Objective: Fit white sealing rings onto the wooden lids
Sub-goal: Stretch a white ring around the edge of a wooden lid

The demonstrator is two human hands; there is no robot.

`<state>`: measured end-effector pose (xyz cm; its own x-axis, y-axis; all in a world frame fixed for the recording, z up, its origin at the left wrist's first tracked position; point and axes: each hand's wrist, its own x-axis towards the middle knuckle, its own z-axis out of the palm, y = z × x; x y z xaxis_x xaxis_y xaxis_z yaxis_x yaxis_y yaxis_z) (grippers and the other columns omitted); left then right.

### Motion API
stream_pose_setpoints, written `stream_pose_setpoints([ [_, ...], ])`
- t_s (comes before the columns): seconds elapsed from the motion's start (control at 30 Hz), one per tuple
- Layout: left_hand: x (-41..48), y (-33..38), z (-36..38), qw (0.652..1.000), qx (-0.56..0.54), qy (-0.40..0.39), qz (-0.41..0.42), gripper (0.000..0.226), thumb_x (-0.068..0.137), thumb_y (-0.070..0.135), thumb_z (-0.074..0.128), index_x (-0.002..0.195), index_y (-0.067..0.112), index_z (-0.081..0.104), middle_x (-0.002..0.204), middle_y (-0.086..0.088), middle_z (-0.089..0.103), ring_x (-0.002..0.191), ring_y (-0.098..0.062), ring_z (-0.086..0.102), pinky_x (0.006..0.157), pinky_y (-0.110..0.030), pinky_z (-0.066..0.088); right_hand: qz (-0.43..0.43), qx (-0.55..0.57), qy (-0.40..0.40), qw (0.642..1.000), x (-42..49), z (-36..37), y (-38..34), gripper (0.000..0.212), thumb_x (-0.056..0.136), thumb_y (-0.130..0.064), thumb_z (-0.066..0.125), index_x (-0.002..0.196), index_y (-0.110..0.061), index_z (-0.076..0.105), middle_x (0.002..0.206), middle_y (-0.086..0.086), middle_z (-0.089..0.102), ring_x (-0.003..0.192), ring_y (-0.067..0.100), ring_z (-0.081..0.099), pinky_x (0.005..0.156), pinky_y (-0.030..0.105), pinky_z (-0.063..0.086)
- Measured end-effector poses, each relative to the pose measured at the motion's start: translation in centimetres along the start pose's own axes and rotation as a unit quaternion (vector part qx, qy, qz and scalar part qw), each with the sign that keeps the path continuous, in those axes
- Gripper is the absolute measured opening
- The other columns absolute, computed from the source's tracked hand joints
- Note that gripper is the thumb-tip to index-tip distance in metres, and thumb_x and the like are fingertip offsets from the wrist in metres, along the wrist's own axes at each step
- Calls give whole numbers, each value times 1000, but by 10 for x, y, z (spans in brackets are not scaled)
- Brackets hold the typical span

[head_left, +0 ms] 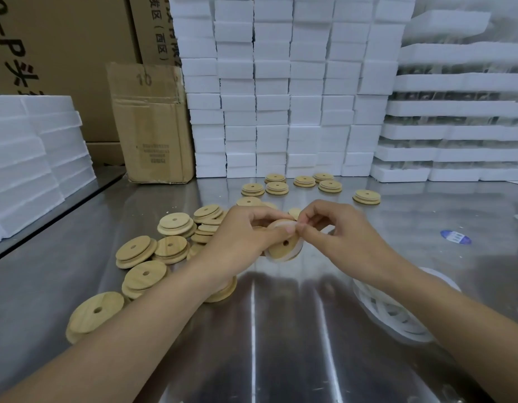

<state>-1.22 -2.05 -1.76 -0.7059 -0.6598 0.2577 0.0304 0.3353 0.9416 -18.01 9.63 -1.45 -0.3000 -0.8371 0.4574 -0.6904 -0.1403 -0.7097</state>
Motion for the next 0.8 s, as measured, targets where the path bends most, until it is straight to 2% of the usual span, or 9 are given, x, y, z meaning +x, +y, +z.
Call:
stream_pose_setpoints([
  [0.13,1,-2,-4,1000,15,-5,10,15,91,19,84,104,27,85,100,3,83,99,-21,78,83,-46,64,-21,-88,-35,995,0,-5,1,13,95,-28,73,82,-26,70,77,-10,70,74,6,64,65,12,44],
  [0.2,1,-2,-6,999,28,-29,7,17,93,17,82,106,27,85,99,2,83,99,-22,78,82,-46,64,-30,-102,-65,992,1,-13,1,14,96,-24,72,83,-25,70,79,-10,70,75,5,63,66,12,44],
  [0.3,2,-1,-11,999,-10,-39,-16,18,95,15,79,112,22,83,101,-4,83,97,-22,80,82,-42,67,-17,-83,-107,991,7,-30,0,13,100,-20,70,87,-18,73,81,-8,72,77,5,64,69,9,43],
  [0.37,4,1,-12,997,-77,-6,-26,19,95,12,79,113,16,82,103,-11,83,99,-28,80,84,-50,67,3,-39,-122,992,9,-34,0,16,101,-21,69,88,-15,75,80,-5,72,78,6,64,71,11,45],
  [0.47,4,0,-7,992,-122,31,-26,16,95,15,79,111,19,81,104,-10,83,99,-28,80,85,-53,66,14,14,-107,994,10,-25,0,16,102,-18,68,88,-11,73,77,-4,70,78,10,67,76,18,52],
  [0.57,3,-7,1,989,-134,49,-32,14,97,12,76,109,19,80,102,-5,82,96,-20,80,76,-41,67,38,49,-71,996,7,-11,5,13,100,-14,70,87,-13,72,73,-8,69,74,13,68,66,13,47],
  [0.63,2,-8,5,985,-163,55,-28,14,96,9,76,109,14,78,101,-5,82,93,-18,79,72,-37,66,65,43,-50,996,6,-7,4,12,98,-18,72,87,-14,73,75,-4,71,73,12,70,64,17,45],
  [0.73,2,-6,7,982,-176,70,-22,16,96,10,76,111,12,76,107,-9,80,94,-23,79,74,-41,67,95,32,-35,994,6,-8,1,12,95,-22,72,87,-13,74,80,8,76,75,11,71,66,24,46],
  [0.8,1,-6,9,981,-181,64,-26,17,97,10,75,114,11,73,110,-11,80,97,-24,79,79,-43,67,88,35,-21,995,5,-7,1,11,94,-20,71,86,-13,74,80,10,76,75,16,70,67,26,47],
])
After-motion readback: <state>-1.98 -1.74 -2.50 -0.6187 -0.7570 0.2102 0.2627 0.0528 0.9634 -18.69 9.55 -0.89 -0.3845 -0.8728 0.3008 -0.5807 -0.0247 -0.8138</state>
